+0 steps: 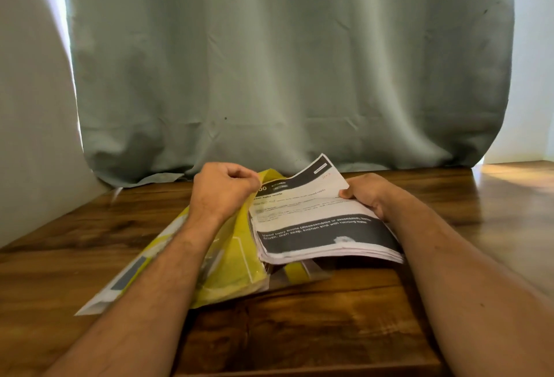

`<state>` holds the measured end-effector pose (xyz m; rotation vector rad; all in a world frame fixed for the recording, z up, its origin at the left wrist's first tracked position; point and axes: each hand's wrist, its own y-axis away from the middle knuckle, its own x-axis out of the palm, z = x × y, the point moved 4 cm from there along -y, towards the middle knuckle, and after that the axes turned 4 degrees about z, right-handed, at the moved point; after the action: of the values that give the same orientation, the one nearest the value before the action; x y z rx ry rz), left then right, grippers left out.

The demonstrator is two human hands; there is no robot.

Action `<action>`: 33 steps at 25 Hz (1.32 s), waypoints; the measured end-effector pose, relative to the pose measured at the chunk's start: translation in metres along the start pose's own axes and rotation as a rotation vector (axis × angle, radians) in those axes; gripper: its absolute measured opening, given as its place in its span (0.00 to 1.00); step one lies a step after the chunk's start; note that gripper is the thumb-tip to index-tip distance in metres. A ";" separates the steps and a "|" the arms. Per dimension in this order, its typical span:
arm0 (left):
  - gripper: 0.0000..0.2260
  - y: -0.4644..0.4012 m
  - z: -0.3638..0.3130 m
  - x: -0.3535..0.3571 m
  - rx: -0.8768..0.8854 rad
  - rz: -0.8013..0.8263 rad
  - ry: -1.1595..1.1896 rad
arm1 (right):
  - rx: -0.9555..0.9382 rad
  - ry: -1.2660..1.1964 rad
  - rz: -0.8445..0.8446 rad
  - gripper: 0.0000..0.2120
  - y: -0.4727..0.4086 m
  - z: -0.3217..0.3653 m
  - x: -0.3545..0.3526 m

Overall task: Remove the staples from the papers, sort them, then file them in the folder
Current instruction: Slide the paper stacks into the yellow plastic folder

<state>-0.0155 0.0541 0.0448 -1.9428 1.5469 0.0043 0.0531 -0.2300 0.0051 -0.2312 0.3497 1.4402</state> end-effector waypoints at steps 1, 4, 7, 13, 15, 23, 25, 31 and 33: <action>0.03 0.001 0.000 0.003 -0.005 0.023 0.031 | -0.022 0.044 -0.048 0.09 -0.001 0.000 -0.002; 0.05 0.002 -0.005 0.002 -0.015 0.012 0.173 | -0.122 0.418 -0.118 0.12 -0.002 0.007 -0.004; 0.05 0.006 -0.014 -0.004 -0.014 -0.018 0.293 | -0.166 0.574 -0.142 0.15 0.001 0.013 -0.008; 0.03 0.012 -0.020 0.003 0.030 0.049 0.084 | -0.219 0.220 -0.298 0.14 0.011 0.020 -0.015; 0.02 0.013 -0.025 0.006 0.063 0.016 -0.025 | -0.253 0.220 -0.315 0.15 0.018 0.025 -0.011; 0.01 0.017 -0.032 0.006 0.141 -0.181 -0.173 | -0.190 0.091 -0.100 0.07 0.024 0.036 0.016; 0.03 0.019 -0.030 0.013 0.133 -0.169 -0.189 | -0.020 -0.098 0.298 0.11 0.037 0.033 0.038; 0.04 0.022 -0.034 0.020 0.147 -0.178 -0.203 | 0.054 -0.209 0.590 0.17 0.052 0.031 0.062; 0.04 0.023 -0.035 0.022 0.174 -0.154 -0.223 | 0.016 -0.240 0.559 0.19 0.047 0.031 0.086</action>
<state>-0.0416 0.0158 0.0527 -1.8499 1.2109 0.0195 0.0175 -0.1336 0.0044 0.0640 0.2360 1.9917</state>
